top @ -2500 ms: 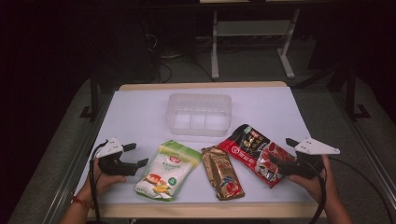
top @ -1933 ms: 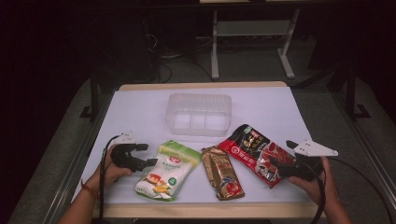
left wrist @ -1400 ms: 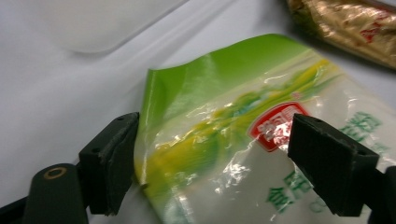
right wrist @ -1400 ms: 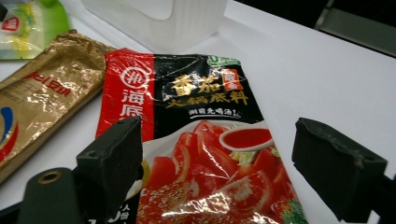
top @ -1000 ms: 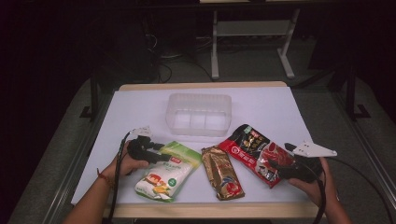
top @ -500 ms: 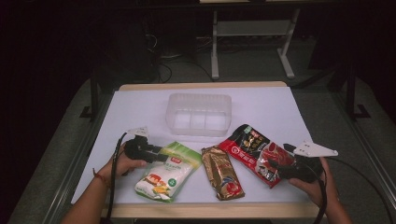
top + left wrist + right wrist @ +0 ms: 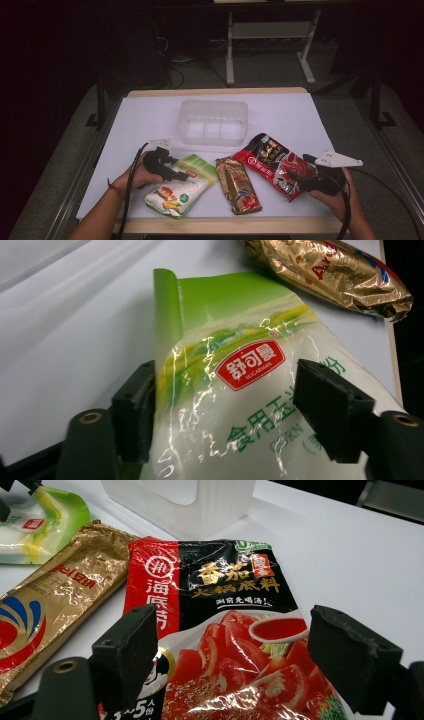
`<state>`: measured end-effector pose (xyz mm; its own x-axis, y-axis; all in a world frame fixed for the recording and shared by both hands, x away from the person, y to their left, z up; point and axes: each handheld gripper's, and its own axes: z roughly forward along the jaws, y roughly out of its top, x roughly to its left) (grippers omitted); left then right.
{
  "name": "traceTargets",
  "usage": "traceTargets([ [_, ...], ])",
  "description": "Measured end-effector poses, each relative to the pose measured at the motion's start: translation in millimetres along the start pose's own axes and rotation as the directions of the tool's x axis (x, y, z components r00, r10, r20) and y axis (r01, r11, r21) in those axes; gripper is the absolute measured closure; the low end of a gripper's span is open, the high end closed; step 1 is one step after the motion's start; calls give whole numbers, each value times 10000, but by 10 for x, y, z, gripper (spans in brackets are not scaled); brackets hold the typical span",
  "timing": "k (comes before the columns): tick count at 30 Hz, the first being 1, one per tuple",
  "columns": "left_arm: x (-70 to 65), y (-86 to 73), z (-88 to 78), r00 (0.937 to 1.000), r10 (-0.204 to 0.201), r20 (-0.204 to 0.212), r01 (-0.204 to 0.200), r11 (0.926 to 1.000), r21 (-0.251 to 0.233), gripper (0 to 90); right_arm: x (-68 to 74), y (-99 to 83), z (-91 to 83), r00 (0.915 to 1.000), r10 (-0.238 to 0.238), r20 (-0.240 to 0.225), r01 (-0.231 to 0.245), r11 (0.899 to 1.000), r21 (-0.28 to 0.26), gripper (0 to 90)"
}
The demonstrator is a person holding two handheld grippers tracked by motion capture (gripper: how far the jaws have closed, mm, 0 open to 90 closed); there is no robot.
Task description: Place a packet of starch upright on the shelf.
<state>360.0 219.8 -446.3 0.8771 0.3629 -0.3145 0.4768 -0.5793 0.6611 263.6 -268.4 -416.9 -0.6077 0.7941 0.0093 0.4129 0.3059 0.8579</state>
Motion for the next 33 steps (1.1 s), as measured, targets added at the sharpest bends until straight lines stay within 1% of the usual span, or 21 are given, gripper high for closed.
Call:
traceTargets([
  [1, -15, 3, 7, 9998, 66, -199, -67, 10000, -26, 349, -2, -1, 1, 10000, 59, -56, -59, 10000, 1, 198],
  [3, -42, 0, 18, 9983, 143, -561, -146, 9999, -47, 417, -4, 0, 0, 10000, 52, -67, -52, 10000, 5, 198],
  [4, -63, -1, 23, 9958, 216, -886, -222, 9997, -62, 478, -7, 1, -2, 9999, 76, -82, -76, 10000, -14, 198],
  [5, -81, -2, 30, 9937, 332, -1069, -339, 9994, -49, 562, -17, 3, -4, 9998, 145, -136, -146, 9999, -77, 199],
  [6, -102, -4, 36, 9911, 384, -1275, -395, 9992, -59, 611, -21, 5, -3, 9998, 170, -136, -171, 9998, -70, 199],
  [7, -122, -6, 43, 9869, 410, -1559, -427, 9991, -76, 611, -21, 5, -3, 9998, 170, -136, -171, 9998, -70, 199],
  [8, -137, -11, 49, 9841, 489, -1706, -513, 9986, -98, 678, -23, 5, -2, 9998, 157, -121, -158, 9999, -62, 199],
  [10, -146, -23, 49, 9811, 574, -1848, -615, 9980, -165, 744, -25, 3, -2, 9997, 152, -190, -153, 9999, -67, 200],
  [12, -142, -37, 51, 9821, 478, -1821, -546, 9980, -327, 857, -30, 4, -3, 9998, 131, -169, -133, 9999, -74, 201],
  [14, -135, -46, 48, 9840, 440, -1728, -531, 9974, -485, 883, -34, 5, -5, 9996, 186, -216, -188, 9998, -114, 203],
  [16, -127, -49, 24, 9872, 424, -1537, -529, 9965, -652, 893, -37, 6, -8, 9995, 182, -244, -186, 9997, -146, 203],
  [17, -123, -47, 8, 9899, 305, -1382, -409, 9965, -730, 893, -39, 6, -9, 9996, 188, -214, -192, 9997, -152, 204],
  [18, -115, -48, -11, 9909, 291, -1317, -406, 9955, -855, 894, -41, 5, -10, 9995, 216, -217, -219, 9996, -156, 204],
  [20, -111, -53, -22, 9910, 405, -1274, -515, 9951, -845, 895, -46, 4, -10, 9995, 236, -219, -240, 9996, -176, 205],
  [22, -104, -60, -32, 9911, 459, -1249, -581, 9937, -962, 897, -48, 4, -8, 9995, 235, -204, -239, 9996, -175, 205],
  [24, -111, -49, -61, 9873, 484, -1511, -648, 9922, -1061, 897, -40, 7, -12, 9995, 236, -198, -239, 9996, -179, 205],
  [25, -108, -47, -84, 9885, 485, -1430, -654, 9911, -1161, 897, -40, 7, -12, 9995, 236, -198, -239, 9996, -179, 205],
  [28, -102, -67, -166, 9890, 399, -1422, -633, 9845, -1634, 898, -41, 7, -16, 9996, 228, -189, -232, 9995, -202, 204],
  [31, -88, -97, -280, 9920, 181, -1249, -462, 9731, -2256, 898, -50, 4, -15, 9995, 262, -190, -266, 9994, -229, 205],
  [32, -92, -104, -318, 9915, 112, -1295, -420, 9704, -2377, 898, -51, 4, -14, 9995, 276, -174, -280, 9993, -231, 205],
  [33, -105, -109, -356, 9888, 164, -1481, -526, 9684, -2437, 898, -51, 5, -14, 9994, 290, -181, -294, 9993, -243, 205],
])
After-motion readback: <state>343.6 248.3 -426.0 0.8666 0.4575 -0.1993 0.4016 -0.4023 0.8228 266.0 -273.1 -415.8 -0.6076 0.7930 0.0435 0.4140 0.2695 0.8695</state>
